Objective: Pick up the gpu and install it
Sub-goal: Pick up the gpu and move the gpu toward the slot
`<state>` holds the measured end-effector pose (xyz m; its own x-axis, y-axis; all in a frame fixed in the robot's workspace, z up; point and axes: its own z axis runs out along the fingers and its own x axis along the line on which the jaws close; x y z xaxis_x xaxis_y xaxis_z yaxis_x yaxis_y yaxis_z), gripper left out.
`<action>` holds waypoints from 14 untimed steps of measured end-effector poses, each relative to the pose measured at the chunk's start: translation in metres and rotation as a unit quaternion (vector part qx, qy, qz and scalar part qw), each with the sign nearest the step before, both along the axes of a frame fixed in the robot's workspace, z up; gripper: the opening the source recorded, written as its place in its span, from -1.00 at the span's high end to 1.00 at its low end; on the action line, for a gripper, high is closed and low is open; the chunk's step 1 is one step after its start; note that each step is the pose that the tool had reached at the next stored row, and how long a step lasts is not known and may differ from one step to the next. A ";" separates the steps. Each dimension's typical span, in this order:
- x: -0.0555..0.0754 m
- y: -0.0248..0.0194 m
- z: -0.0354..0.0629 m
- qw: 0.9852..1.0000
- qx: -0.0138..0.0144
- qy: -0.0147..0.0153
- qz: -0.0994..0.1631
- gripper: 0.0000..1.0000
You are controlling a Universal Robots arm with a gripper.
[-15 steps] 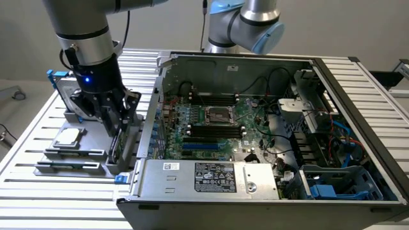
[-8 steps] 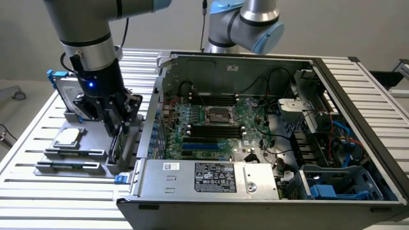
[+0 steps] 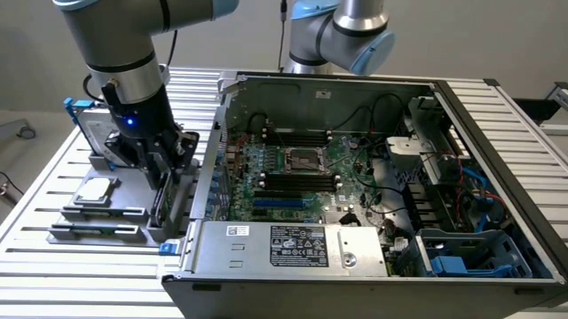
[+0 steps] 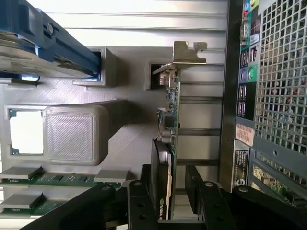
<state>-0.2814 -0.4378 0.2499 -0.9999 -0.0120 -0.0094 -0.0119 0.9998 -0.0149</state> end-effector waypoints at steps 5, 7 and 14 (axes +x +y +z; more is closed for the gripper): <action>-0.001 -0.0001 -0.0020 1.000 0.018 0.000 0.001 0.16; -0.001 -0.0003 -0.0028 1.000 0.020 0.000 0.001 0.16; -0.001 -0.0013 -0.0054 1.000 0.021 0.006 0.001 0.16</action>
